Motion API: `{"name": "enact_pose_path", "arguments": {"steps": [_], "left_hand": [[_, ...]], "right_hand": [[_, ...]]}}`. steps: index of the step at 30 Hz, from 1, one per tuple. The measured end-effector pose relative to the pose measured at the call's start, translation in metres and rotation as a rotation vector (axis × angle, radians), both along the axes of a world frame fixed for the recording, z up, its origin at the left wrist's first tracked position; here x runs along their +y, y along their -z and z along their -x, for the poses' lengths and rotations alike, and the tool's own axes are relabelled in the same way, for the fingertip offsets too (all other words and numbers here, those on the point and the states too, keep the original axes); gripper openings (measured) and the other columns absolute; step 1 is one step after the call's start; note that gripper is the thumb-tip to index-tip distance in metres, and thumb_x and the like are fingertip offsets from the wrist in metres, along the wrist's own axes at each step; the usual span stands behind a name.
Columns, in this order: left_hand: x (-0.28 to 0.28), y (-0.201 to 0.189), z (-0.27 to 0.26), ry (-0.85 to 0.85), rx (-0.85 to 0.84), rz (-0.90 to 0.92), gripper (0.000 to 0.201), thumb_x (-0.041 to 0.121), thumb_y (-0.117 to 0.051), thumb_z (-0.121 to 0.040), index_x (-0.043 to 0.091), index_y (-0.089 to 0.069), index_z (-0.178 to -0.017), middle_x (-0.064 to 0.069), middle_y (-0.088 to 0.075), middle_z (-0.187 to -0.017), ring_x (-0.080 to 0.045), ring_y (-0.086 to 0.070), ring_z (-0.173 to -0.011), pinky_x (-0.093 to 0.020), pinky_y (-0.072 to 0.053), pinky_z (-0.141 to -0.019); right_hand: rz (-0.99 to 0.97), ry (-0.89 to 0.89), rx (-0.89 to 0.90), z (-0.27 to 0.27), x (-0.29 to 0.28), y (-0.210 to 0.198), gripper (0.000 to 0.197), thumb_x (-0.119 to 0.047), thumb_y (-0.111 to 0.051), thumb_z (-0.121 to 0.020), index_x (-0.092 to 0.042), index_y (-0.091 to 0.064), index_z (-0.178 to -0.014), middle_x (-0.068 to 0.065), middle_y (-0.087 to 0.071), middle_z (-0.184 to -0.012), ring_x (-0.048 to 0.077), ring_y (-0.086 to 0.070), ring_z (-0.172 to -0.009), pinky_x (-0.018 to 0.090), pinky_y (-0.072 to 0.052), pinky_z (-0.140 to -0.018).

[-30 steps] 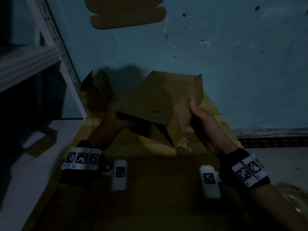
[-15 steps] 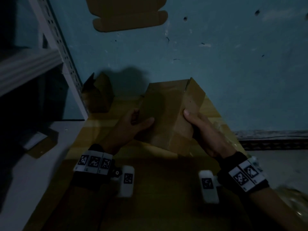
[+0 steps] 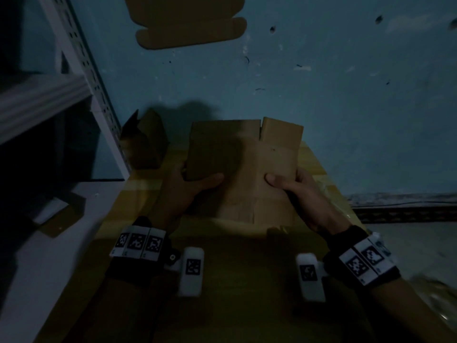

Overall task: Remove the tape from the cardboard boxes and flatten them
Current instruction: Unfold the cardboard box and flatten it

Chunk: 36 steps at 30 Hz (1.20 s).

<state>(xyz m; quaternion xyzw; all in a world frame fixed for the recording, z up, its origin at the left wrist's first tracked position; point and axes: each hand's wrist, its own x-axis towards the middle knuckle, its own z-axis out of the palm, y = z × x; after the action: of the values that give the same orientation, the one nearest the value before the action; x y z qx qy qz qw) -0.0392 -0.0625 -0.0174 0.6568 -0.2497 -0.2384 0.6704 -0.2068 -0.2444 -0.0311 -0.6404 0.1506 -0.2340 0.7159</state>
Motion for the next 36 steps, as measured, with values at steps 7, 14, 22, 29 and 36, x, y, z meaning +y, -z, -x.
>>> {"name": "enact_pose_path", "arguments": {"steps": [7, 14, 22, 29, 36], "left_hand": [[0.000, -0.001, -0.002, -0.019, -0.037, 0.040, 0.046, 0.012, -0.083, -0.073, 0.023, -0.065, -0.114, 0.000, -0.073, -0.107, -0.014, -0.073, -0.089, -0.031, -0.062, -0.069], [-0.006, 0.007, -0.002, -0.156, -0.291, -0.016, 0.068, 0.018, -0.089, -0.066, 0.010, -0.060, -0.127, 0.000, -0.066, -0.119, -0.012, -0.064, -0.103, -0.022, -0.054, -0.077], [0.003, -0.002, -0.004, -0.034, -0.024, 0.059, 0.058, 0.010, -0.083, -0.071, 0.012, -0.062, -0.124, -0.004, -0.073, -0.111, -0.016, -0.073, -0.092, -0.029, -0.061, -0.068], [0.006, -0.004, -0.002, 0.044, 0.058, 0.096, 0.065, 0.015, -0.082, -0.067, 0.011, -0.061, -0.128, -0.009, -0.073, -0.115, -0.027, -0.072, -0.101, -0.044, -0.061, -0.080], [0.009, -0.006, -0.002, 0.163, 0.268, 0.137, 0.059, 0.010, -0.072, -0.069, 0.012, -0.060, -0.127, -0.015, -0.072, -0.115, -0.031, -0.073, -0.096, -0.041, -0.062, -0.068]], "right_hand": [[0.078, 0.096, -0.018, -0.001, -0.002, 0.004, 0.038, -0.007, -0.071, -0.090, -0.004, -0.064, -0.127, 0.008, -0.074, -0.122, 0.028, -0.071, -0.113, 0.054, -0.055, -0.099], [0.220, 0.181, 0.017, -0.005, 0.001, 0.005, 0.038, -0.007, -0.076, -0.087, -0.004, -0.068, -0.124, 0.002, -0.077, -0.113, 0.014, -0.075, -0.097, 0.034, -0.063, -0.082], [0.092, 0.118, 0.004, -0.001, 0.001, 0.000, 0.032, -0.010, -0.074, -0.090, 0.000, -0.069, -0.120, 0.011, -0.077, -0.112, 0.028, -0.075, -0.103, 0.047, -0.062, -0.087], [-0.022, 0.050, 0.027, 0.001, 0.004, -0.003, 0.032, -0.015, -0.068, -0.094, -0.002, -0.068, -0.123, 0.012, -0.076, -0.114, 0.031, -0.074, -0.105, 0.047, -0.061, -0.090], [-0.107, 0.012, -0.041, 0.004, 0.002, -0.010, 0.033, -0.015, -0.067, -0.091, 0.005, -0.068, -0.118, 0.020, -0.075, -0.114, 0.033, -0.074, -0.102, 0.044, -0.063, -0.085]]}}
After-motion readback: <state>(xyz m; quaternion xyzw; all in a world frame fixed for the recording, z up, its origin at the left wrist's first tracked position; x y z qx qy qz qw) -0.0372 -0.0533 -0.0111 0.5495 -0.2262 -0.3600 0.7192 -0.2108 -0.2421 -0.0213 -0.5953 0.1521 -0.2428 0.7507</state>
